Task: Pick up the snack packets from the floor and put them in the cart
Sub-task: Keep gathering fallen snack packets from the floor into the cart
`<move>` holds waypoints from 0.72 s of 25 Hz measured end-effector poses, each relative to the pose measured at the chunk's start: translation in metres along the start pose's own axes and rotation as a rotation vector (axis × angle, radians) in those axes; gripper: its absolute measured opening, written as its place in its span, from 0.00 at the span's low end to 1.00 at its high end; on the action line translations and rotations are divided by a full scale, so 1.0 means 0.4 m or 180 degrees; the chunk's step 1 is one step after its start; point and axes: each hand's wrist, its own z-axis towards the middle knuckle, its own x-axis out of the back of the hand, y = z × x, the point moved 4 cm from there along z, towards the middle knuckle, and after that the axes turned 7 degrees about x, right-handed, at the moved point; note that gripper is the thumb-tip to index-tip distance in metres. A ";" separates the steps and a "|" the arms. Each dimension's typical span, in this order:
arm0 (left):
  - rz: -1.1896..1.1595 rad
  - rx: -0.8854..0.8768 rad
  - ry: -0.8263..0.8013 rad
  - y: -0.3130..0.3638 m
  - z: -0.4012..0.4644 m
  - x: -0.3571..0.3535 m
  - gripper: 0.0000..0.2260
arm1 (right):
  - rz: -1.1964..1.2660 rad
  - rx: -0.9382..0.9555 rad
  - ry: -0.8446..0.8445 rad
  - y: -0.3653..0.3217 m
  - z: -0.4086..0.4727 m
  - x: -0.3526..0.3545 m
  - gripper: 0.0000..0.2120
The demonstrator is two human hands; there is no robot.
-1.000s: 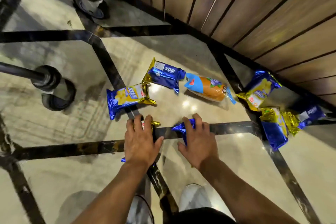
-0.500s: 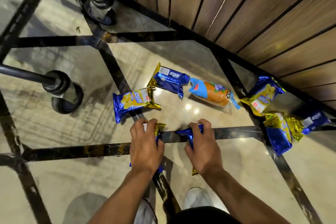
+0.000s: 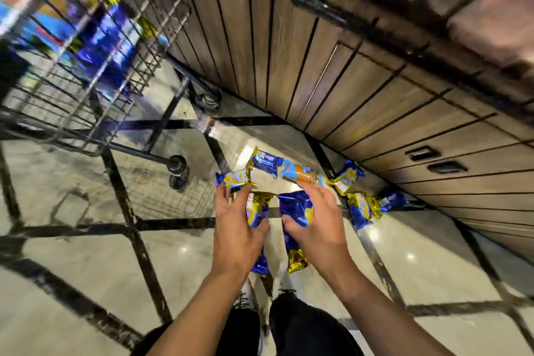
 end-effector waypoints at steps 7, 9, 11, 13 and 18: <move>-0.0389 0.0214 0.0431 0.384 -0.338 0.473 0.24 | 0.0419 0.0220 0.0033 -0.552 -0.192 0.296 0.20; -0.0568 0.0221 0.0520 0.443 -0.413 0.577 0.26 | 0.0489 0.0342 -0.0091 -0.672 -0.225 0.330 0.24; -0.0700 0.0246 0.0708 0.472 -0.474 0.669 0.28 | 0.0580 0.0409 -0.0311 -0.780 -0.252 0.351 0.27; -0.0758 0.0415 0.1009 0.482 -0.520 0.758 0.26 | 0.0546 0.0603 -0.0399 -0.877 -0.269 0.360 0.28; -0.0924 0.0656 0.1392 0.458 -0.570 0.931 0.28 | 0.0480 0.0726 -0.0548 -1.051 -0.294 0.325 0.34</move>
